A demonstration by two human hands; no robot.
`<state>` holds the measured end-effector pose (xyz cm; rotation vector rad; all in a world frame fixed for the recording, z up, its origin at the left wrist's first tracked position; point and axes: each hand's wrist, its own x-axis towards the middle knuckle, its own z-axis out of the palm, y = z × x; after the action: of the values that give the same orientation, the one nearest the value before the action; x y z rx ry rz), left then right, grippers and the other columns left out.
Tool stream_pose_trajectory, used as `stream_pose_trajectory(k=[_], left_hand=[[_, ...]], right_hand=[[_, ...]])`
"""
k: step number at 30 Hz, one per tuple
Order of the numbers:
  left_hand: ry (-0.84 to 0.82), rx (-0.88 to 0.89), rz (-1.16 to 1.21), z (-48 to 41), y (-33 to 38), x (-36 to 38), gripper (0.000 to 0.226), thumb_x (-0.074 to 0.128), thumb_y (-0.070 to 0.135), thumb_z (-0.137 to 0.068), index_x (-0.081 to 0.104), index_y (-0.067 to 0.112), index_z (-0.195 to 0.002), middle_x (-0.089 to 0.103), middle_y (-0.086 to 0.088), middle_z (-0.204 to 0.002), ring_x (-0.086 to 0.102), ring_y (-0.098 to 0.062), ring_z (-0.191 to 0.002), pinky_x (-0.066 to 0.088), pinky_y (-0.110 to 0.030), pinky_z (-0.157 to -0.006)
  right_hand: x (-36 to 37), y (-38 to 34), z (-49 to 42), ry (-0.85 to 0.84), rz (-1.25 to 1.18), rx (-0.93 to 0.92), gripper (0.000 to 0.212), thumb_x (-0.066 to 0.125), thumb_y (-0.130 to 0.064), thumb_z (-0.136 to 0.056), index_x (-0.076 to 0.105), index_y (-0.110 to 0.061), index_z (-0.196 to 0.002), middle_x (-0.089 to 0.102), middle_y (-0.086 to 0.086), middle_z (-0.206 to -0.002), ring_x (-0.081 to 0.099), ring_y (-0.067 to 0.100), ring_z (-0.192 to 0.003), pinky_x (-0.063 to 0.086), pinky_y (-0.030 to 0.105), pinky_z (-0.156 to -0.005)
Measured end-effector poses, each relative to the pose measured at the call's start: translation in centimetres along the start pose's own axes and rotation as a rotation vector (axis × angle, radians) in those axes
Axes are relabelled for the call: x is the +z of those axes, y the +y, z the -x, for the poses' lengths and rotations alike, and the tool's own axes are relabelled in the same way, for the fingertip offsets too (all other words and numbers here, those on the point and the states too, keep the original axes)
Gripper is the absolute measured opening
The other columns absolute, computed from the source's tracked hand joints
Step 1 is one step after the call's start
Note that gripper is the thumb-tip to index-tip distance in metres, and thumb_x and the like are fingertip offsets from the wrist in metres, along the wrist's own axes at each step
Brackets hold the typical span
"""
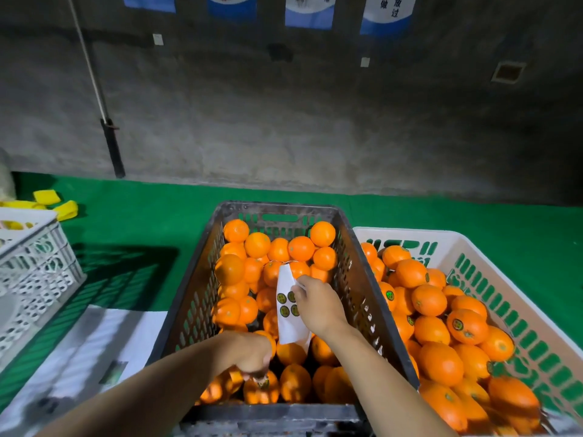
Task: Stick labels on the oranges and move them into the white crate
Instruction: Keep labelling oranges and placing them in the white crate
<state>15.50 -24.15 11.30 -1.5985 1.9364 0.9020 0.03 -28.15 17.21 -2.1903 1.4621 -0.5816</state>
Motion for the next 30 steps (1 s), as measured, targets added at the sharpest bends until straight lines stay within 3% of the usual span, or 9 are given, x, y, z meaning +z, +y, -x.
stream_pose_trajectory(k=[2,6,9,12,15,18,22,25,30], left_hand=[[-0.001,-0.022,-0.017,-0.2,-0.3,0.0,0.022,0.062,0.024,-0.093,0.071,0.004,-0.099,0.061,-0.007,-0.070,0.051,-0.018,-0.059,0.042,-0.031,-0.070],[0.064,-0.033,-0.098,0.1,-1.0,-0.1,0.048,0.066,0.051,-0.087,0.065,0.008,-0.108,0.061,-0.011,-0.100,0.054,-0.027,-0.085,0.041,-0.034,-0.071],[0.052,0.084,-0.044,0.1,-0.4,0.0,0.042,0.068,0.034,-0.090,0.061,0.014,-0.126,0.060,-0.009,-0.125,0.057,-0.029,-0.105,0.047,-0.035,-0.083],[-0.001,0.114,-0.095,0.0,0.6,0.2,0.059,0.071,0.030,-0.088,0.048,0.017,-0.141,0.051,-0.010,-0.140,0.050,-0.032,-0.124,0.046,-0.040,-0.099],[-0.045,0.120,-0.261,-0.1,0.9,0.6,0.068,0.072,0.025,-0.088,0.039,0.016,-0.147,0.044,-0.014,-0.144,0.046,-0.038,-0.128,0.045,-0.047,-0.099],[-0.059,0.092,-0.368,-0.2,0.8,1.2,0.060,0.064,0.019,-0.092,0.038,0.014,-0.145,0.037,-0.015,-0.142,0.046,-0.042,-0.121,0.042,-0.047,-0.080],[-0.045,0.094,-0.389,0.3,0.5,0.7,0.058,0.062,0.025,-0.095,0.037,0.013,-0.145,0.037,-0.018,-0.143,0.046,-0.043,-0.122,0.044,-0.050,-0.090],[-0.070,0.051,-0.322,1.0,0.2,-0.8,0.065,0.061,0.040,-0.093,0.035,0.015,-0.147,0.039,-0.014,-0.146,0.047,-0.039,-0.124,0.044,-0.043,-0.090],[0.412,-0.028,0.046,2.7,-1.6,-3.0,0.079,0.054,0.071,-0.083,0.043,0.016,-0.138,0.051,-0.006,-0.139,0.050,-0.029,-0.127,0.044,-0.039,-0.100]], right_hand=[[0.1,0.0,-0.1,-0.002,-0.002,-0.010,0.040,0.047,-0.023,-0.104,0.033,-0.018,-0.066,0.038,0.001,-0.060,0.036,0.021,-0.057,0.026,0.038,-0.056],[0.3,-0.1,-0.2,-0.007,0.021,-0.020,0.041,0.047,-0.024,-0.104,0.034,-0.020,-0.065,0.040,0.000,-0.060,0.040,0.022,-0.058,0.029,0.037,-0.055],[0.4,-0.2,-0.2,0.005,0.029,-0.025,0.042,0.047,-0.024,-0.104,0.033,-0.022,-0.064,0.039,-0.002,-0.059,0.038,0.016,-0.054,0.025,0.036,-0.051],[0.3,-0.1,-0.1,0.012,0.037,-0.032,0.043,0.047,-0.025,-0.104,0.032,-0.025,-0.064,0.037,-0.003,-0.059,0.036,0.012,-0.053,0.021,0.031,-0.048],[0.2,-0.2,0.1,0.005,0.044,-0.043,0.043,0.048,-0.024,-0.104,0.031,-0.024,-0.064,0.036,-0.003,-0.059,0.035,0.013,-0.053,0.021,0.032,-0.048],[0.2,-0.2,0.1,-0.007,0.028,-0.045,0.043,0.048,-0.024,-0.104,0.031,-0.023,-0.064,0.035,-0.002,-0.058,0.034,0.014,-0.052,0.024,0.035,-0.052],[0.2,-0.1,0.1,0.009,0.046,-0.019,0.040,0.046,-0.026,-0.104,0.035,-0.023,-0.066,0.040,-0.003,-0.060,0.040,0.016,-0.055,0.026,0.035,-0.051],[0.0,0.0,0.0,0.081,0.067,0.040,0.033,0.043,-0.026,-0.105,0.040,-0.022,-0.072,0.049,-0.002,-0.067,0.052,0.023,-0.065,0.036,0.037,-0.056],[-0.2,0.4,-0.1,0.258,0.074,0.157,0.018,0.042,-0.023,-0.105,0.054,-0.019,-0.092,0.067,0.005,-0.093,0.065,0.026,-0.086,0.047,0.036,-0.063]])
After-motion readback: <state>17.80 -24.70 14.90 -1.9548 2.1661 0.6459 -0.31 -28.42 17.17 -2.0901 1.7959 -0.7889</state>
